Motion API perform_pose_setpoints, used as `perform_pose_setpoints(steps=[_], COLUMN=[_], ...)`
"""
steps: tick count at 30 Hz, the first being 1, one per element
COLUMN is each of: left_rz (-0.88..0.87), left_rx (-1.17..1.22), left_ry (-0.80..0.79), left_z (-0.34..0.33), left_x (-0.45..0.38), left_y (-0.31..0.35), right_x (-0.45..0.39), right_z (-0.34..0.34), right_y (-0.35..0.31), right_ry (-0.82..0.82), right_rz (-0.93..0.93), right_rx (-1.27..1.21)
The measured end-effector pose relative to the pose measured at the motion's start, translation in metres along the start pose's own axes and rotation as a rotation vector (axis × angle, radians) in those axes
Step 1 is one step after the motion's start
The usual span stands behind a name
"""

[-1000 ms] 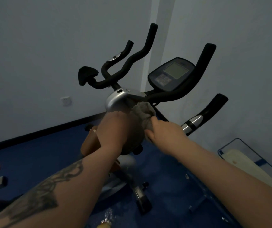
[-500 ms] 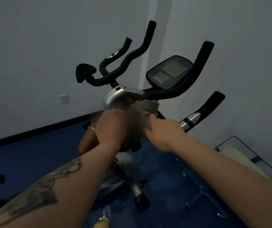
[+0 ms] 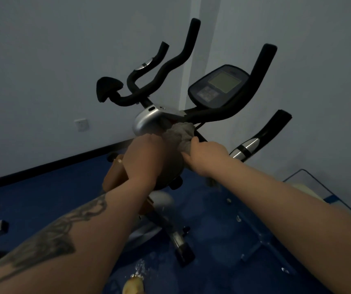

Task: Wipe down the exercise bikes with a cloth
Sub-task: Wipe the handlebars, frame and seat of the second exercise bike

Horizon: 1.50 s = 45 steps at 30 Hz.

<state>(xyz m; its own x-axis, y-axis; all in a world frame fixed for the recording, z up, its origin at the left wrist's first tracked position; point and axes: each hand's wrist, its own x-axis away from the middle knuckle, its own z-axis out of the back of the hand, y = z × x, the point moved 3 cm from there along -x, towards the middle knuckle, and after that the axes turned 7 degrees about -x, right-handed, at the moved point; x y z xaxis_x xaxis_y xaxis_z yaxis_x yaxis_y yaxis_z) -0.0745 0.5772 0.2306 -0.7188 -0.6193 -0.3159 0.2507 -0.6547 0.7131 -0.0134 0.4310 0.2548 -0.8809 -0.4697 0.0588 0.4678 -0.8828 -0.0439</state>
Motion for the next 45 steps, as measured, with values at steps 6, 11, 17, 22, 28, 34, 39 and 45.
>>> perform_pose_setpoints(steps=[6, 11, 17, 22, 28, 34, 39, 45], left_rz=[0.012, 0.018, 0.024, 0.046, 0.035, 0.013, -0.129, -0.629], left_rx=[-0.014, 0.004, 0.022, 0.014, -0.026, -0.046, -0.102, -0.301], left_ry=[-0.010, -0.029, -0.026, -0.049, -0.037, -0.012, 0.034, -0.041], left_z=[0.002, 0.002, 0.000, 0.001, -0.001, 0.000, 0.005, 0.008], left_x=[0.001, 0.001, -0.001, -0.002, -0.002, -0.001, -0.001, 0.004], left_y=[0.003, 0.002, 0.000, 0.001, -0.001, -0.001, 0.008, 0.039], right_x=[-0.014, 0.039, 0.053, 0.073, 0.070, 0.078, 0.063, 0.070], right_z=[0.003, 0.001, 0.043, 0.016, 0.038, -0.001, 0.039, -0.001], right_y=[-0.011, 0.005, 0.074, 0.068, 0.102, 0.060, 0.105, 0.046], right_ry=[-0.043, 0.166, 0.292, 0.501, 0.718, 0.740, 0.759, 0.827], right_rz=[0.008, 0.291, 0.338, 0.352, 0.162, 0.262, 0.170, 0.024], right_rx=[-0.180, 0.254, 0.161, 0.117, -0.123, -0.111, -0.068, -0.099])
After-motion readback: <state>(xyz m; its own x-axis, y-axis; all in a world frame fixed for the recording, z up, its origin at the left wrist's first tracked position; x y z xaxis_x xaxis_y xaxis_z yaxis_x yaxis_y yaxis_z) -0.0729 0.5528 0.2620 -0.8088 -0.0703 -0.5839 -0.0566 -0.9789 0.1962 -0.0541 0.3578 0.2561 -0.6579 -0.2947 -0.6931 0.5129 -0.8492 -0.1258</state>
